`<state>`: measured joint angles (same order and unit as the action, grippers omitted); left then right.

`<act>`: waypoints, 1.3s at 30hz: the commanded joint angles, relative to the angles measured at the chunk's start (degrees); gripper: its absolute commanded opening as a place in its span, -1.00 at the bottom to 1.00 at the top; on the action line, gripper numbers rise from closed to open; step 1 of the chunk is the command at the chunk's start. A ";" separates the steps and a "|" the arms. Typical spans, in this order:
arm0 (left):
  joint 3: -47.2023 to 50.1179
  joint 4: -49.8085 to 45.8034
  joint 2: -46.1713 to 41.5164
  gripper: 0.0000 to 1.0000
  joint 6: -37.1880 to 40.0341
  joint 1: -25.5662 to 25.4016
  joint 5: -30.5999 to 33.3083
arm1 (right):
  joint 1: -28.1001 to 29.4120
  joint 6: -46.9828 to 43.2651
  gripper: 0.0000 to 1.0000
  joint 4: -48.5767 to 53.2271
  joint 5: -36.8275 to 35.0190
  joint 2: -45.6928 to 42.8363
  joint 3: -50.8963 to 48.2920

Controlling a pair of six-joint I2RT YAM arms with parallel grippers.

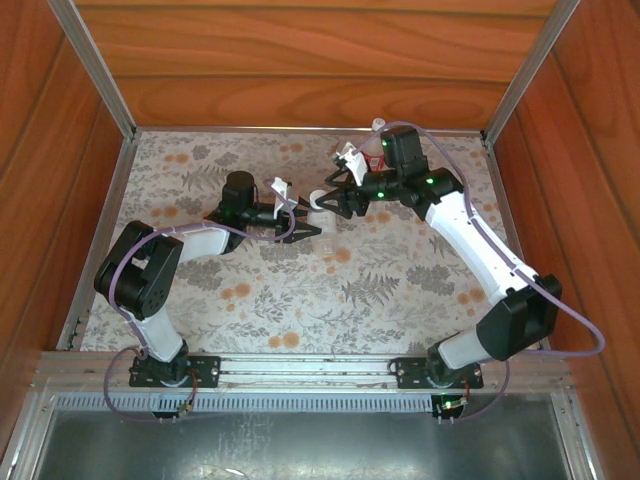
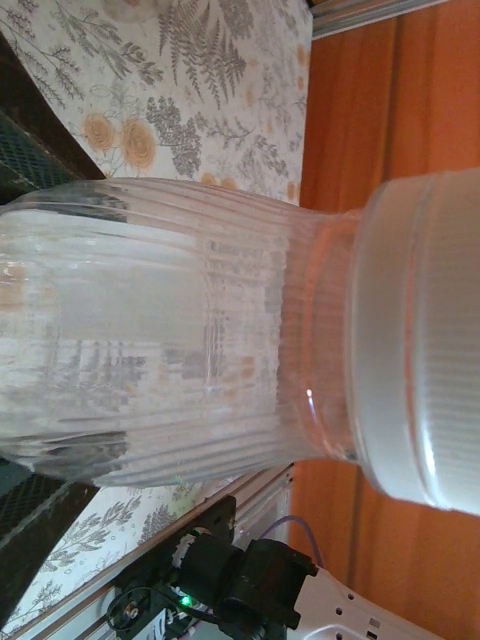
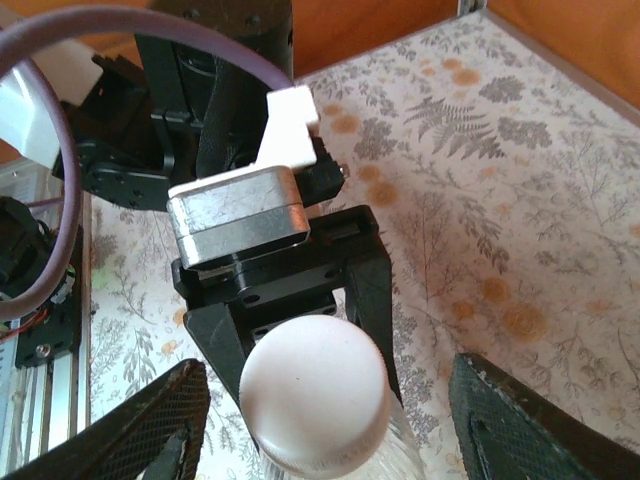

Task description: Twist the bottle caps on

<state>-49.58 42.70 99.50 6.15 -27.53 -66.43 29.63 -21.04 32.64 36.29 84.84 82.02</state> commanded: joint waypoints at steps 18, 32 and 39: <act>-1.46 1.07 -1.73 0.09 -1.22 -0.16 0.82 | 2.89 2.12 -0.44 5.44 -8.09 5.17 5.94; 3.58 1.07 -7.18 0.06 9.67 -5.00 43.97 | 12.51 28.02 -0.79 -25.76 -41.67 0.49 -9.08; 3.97 1.07 -7.00 0.07 6.44 -1.70 27.45 | 8.51 21.35 0.24 -22.86 -32.09 -3.98 -9.66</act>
<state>-45.25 41.52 93.54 11.99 -30.24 -30.81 40.53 0.49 11.18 -0.32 84.07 72.44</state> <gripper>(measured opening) 0.540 0.587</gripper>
